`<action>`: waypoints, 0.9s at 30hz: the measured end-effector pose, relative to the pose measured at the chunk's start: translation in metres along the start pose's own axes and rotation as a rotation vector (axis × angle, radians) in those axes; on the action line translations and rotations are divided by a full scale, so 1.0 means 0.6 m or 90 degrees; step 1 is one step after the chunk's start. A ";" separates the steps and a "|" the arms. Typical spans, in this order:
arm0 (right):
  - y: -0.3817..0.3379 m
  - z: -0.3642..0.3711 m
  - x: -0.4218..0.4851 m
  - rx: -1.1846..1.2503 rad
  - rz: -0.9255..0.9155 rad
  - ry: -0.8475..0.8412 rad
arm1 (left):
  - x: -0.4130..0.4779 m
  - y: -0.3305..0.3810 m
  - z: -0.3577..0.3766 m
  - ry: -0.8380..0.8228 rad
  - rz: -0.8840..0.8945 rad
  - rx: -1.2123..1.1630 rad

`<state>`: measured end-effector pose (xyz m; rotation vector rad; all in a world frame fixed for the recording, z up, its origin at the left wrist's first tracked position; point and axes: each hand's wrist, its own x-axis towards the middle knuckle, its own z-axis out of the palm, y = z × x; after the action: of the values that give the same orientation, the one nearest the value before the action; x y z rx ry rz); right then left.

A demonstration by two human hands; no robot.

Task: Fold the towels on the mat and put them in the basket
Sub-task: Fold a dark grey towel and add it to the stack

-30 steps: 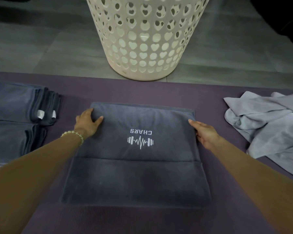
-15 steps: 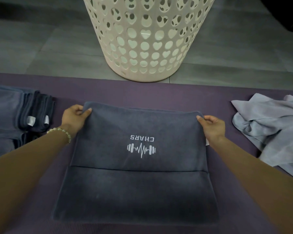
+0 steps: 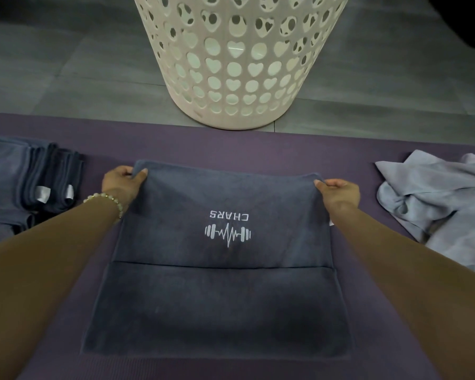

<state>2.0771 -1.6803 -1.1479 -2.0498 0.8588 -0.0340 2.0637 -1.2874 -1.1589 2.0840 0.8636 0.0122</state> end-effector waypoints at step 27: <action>0.010 -0.108 -0.103 -0.364 -0.126 -0.761 | -0.154 0.032 -0.092 -0.746 0.204 0.385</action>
<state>2.0054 -1.6934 -1.0954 -2.1172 -0.1218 1.3099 1.9878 -1.3094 -1.0833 2.1999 -0.2277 -1.2872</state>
